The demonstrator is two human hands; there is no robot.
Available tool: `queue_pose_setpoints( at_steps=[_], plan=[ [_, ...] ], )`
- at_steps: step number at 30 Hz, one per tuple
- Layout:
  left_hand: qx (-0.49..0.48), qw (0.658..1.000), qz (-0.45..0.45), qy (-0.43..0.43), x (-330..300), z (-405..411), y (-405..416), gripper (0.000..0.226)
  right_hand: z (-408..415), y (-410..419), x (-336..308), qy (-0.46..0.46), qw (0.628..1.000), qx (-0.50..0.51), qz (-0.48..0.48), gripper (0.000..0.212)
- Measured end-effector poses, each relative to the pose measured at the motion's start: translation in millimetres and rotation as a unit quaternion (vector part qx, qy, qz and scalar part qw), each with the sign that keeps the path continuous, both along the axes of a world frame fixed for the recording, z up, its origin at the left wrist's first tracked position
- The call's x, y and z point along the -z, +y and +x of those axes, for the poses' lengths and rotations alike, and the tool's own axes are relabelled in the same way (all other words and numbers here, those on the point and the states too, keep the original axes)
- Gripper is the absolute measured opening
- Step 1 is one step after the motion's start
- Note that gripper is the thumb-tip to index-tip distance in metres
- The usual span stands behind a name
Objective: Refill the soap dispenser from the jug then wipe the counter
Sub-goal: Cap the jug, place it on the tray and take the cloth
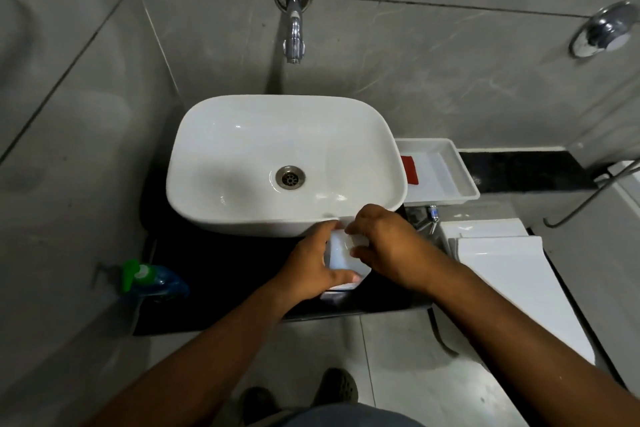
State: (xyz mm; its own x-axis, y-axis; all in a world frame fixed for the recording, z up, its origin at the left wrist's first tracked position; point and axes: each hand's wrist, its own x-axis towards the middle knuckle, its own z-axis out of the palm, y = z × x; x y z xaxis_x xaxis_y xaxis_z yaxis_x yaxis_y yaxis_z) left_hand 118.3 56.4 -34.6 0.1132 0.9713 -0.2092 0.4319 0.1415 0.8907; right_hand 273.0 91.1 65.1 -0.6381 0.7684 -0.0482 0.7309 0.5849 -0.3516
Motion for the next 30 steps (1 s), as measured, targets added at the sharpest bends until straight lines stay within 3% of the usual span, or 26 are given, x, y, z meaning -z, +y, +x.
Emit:
queue_pose_setpoints(
  at_steps=[5,8,11,14,15,17,19,22,24,27,30],
  plan=[
    [-0.002,1.000,0.013,0.005,2,1,4,0.089,-7,-3,-9,-0.049,0.997,-0.061,0.002,0.044],
    [-0.001,1.000,0.015,0.000,2,0,6,0.089,0,-7,-10,-0.034,0.999,0.004,-0.003,0.058],
    [-0.002,1.000,0.013,-0.009,2,0,5,0.090,-1,-11,-12,-0.085,0.988,0.108,0.067,0.049],
    [-0.001,1.000,0.012,-0.019,0,-1,5,0.091,-10,-13,-12,-0.100,0.990,0.089,0.040,0.029],
    [0.001,1.000,0.012,-0.017,0,-1,5,0.091,-10,-13,-12,-0.083,0.994,0.069,0.007,0.027],
    [0.003,1.000,0.010,-0.013,-2,0,5,0.089,-7,-12,-16,-0.047,0.996,0.041,-0.058,0.047],
    [0.004,1.000,0.012,-0.021,-3,0,5,0.086,-2,-13,-16,-0.048,0.996,0.056,-0.053,0.054],
    [0.002,1.000,0.007,-0.026,-5,0,5,0.086,-3,-14,-13,-0.099,0.988,0.118,0.031,0.046],
    [0.003,1.000,0.003,-0.024,-6,0,5,0.088,-7,-12,-11,-0.090,0.990,0.103,0.030,0.033],
    [0.008,1.000,0.005,-0.029,-7,0,5,0.086,-8,-14,-9,-0.035,0.997,0.046,-0.047,0.059],
    [0.012,1.000,0.007,-0.028,-8,0,5,0.087,0,-13,-11,-0.035,0.995,0.087,-0.031,0.075]
  ],
)
